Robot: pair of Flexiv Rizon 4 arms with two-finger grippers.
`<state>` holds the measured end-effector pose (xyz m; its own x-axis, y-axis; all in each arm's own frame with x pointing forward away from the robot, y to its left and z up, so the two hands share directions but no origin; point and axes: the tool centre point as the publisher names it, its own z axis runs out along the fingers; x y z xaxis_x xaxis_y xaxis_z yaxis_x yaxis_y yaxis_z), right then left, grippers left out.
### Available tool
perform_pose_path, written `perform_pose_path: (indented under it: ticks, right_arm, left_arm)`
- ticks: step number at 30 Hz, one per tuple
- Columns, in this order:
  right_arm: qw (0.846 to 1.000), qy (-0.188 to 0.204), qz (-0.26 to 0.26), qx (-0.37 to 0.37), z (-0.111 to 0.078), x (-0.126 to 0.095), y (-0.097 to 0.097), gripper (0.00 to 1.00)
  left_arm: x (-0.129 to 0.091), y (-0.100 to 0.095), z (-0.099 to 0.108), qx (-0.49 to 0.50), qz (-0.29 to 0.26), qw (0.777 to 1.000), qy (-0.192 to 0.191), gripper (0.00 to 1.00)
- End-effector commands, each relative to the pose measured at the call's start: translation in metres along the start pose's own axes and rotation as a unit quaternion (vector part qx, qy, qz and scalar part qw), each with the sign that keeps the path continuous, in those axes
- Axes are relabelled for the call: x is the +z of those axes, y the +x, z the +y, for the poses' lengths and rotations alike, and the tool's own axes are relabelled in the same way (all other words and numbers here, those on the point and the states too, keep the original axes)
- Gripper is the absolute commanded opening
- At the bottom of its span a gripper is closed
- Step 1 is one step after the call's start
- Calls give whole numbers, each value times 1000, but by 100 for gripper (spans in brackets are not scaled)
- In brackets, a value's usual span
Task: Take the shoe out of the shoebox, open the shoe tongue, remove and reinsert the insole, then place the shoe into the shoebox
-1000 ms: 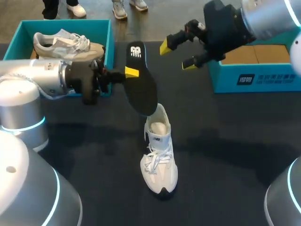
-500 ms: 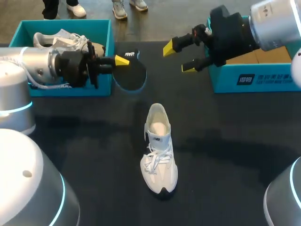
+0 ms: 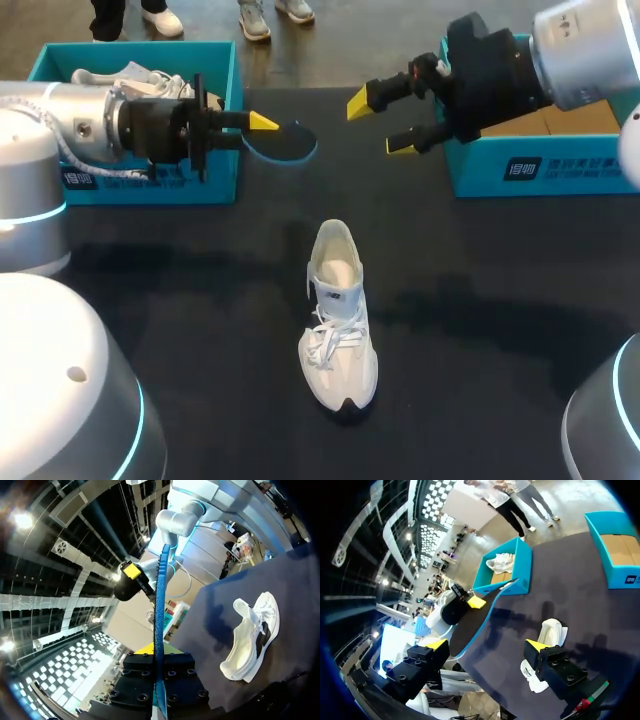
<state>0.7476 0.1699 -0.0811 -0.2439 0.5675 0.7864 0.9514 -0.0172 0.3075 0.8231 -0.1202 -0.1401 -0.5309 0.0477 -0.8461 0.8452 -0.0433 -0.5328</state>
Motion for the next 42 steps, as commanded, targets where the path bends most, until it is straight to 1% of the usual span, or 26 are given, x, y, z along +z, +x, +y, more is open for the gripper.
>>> perform_pose_path:
  ticks: [1, 5, 9, 12, 15, 17, 19, 22, 26, 29, 32, 38, 42]
  right_arm:
    - [1000, -1, 1, 0, -1, 1, 0, 100]
    - [1000, -1, 1, 0, -1, 1, 0, 100]
    - [1000, -1, 1, 0, -1, 1, 0, 100]
    - [1000, -1, 1, 0, -1, 1, 0, 100]
    - [1000, -1, 1, 0, -1, 1, 0, 100]
    - [1000, -1, 1, 0, -1, 1, 0, 100]
    - [1000, -1, 1, 0, -1, 1, 0, 100]
    - [1000, -1, 1, 0, -1, 1, 0, 100]
    - [1000, -1, 1, 0, -1, 1, 0, 100]
    - [1000, -6, 28, -3, 0, -1, -6, 100]
    - [998, -5, 57, -2, 0, -3, -11, 100]
    - [997, -7, 83, 3, -2, -4, -23, 100]
    - [996, -10, 92, 3, -4, -5, -29, 100]
  left_arm:
    - [0, 1, -2, 0, 0, 1000, -3, 0]
    - [0, 1, -2, 0, 0, 1000, -3, 0]
    - [-1, -7, -3, -91, -16, 996, 13, 0]
    - [-5, -15, -5, -145, -25, 989, 16, 0]
    - [-9, -21, -7, -199, -31, 979, 17, 0]
    - [-9, -24, -8, -225, -34, 974, 11, 0]
    - [-9, -28, -13, -257, -35, 966, 15, 0]
    - [-9, -26, -12, -295, -34, 955, 16, 0]
    - [-7, -28, -18, -338, -30, 941, 11, 0]
    - [-4, -28, -21, -384, -31, 923, 8, 0]
    - [-3, -28, -22, -435, -29, 900, 10, 0]
    - [-5, -30, -24, -545, -21, 837, 33, 0]
    - [-5, -30, -25, -601, -12, 798, 40, 0]
